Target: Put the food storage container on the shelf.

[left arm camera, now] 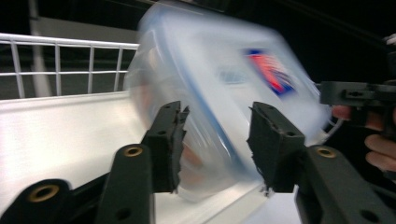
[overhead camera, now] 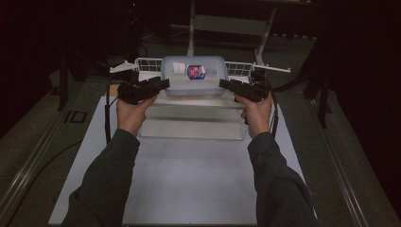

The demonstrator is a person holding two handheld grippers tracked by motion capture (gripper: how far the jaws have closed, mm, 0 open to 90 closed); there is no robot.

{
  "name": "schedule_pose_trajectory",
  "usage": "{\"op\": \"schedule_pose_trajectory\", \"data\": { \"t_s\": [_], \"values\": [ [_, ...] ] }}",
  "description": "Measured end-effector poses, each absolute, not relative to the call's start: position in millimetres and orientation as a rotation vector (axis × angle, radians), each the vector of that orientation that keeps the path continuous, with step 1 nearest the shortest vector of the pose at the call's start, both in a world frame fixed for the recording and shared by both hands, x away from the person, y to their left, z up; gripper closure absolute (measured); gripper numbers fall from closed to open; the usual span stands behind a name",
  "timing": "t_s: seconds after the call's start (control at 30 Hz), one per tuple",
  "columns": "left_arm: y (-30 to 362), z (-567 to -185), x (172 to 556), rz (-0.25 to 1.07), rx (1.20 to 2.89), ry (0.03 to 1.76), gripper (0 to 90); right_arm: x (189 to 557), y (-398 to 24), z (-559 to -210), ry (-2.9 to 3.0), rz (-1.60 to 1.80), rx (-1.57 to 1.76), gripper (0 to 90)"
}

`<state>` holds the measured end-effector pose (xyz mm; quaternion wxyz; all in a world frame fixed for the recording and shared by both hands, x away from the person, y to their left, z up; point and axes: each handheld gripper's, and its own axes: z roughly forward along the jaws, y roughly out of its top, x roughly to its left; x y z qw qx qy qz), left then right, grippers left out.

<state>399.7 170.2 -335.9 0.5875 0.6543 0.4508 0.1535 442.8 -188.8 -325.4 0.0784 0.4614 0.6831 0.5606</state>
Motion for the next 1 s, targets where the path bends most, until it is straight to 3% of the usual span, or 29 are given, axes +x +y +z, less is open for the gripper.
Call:
{"op": "schedule_pose_trajectory", "data": {
  "t_s": [0.47, 0.67, 1.0],
  "values": [
    [175, -321, 373, 0.518, 1.574, 0.994, 51.0, 404, -192, -303, 2.1, 1.521, 1.098, 37.8],
    [172, -314, 343, 0.598, 1.694, 0.887, 48.4, 372, -198, -294, 2.205, 1.418, 0.904, 37.7],
    [188, -331, 285, 0.595, 1.745, 0.806, 45.2, 323, -236, -309, 2.187, 1.386, 0.841, 36.9]
  ]
}}
